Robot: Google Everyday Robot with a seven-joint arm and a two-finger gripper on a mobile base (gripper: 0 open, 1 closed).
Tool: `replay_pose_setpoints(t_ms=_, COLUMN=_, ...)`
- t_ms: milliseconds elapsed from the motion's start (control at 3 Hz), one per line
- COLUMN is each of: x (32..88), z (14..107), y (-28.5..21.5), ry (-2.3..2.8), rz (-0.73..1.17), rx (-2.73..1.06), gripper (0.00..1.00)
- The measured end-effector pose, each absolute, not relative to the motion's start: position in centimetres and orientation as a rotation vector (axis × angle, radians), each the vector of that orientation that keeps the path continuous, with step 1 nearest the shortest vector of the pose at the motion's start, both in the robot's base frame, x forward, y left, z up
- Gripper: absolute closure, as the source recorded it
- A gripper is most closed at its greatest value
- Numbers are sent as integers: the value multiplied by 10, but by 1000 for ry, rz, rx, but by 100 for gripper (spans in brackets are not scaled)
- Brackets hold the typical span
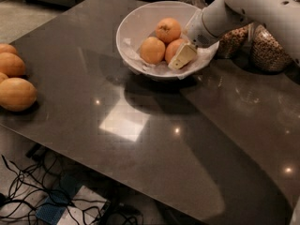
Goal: Pick orange from white bowl
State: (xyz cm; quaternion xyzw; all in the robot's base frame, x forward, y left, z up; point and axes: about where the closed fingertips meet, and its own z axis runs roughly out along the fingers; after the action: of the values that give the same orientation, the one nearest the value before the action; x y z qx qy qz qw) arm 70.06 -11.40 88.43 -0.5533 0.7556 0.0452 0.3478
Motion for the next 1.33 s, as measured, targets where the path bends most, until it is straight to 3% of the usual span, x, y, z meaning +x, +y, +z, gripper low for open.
replay_pose_setpoints(t_ms=333, x=705, z=873, y=-111, ry=1984, rz=117, rx=-1440, gripper=25)
replay_pose_setpoints(t_ms=667, x=708, z=862, y=-105, ry=2002, rz=128, rx=-1451, gripper=35)
replay_pose_setpoints(t_ms=1333, x=710, z=858, y=-104, ry=2013, rz=134, rx=-1450, gripper=77)
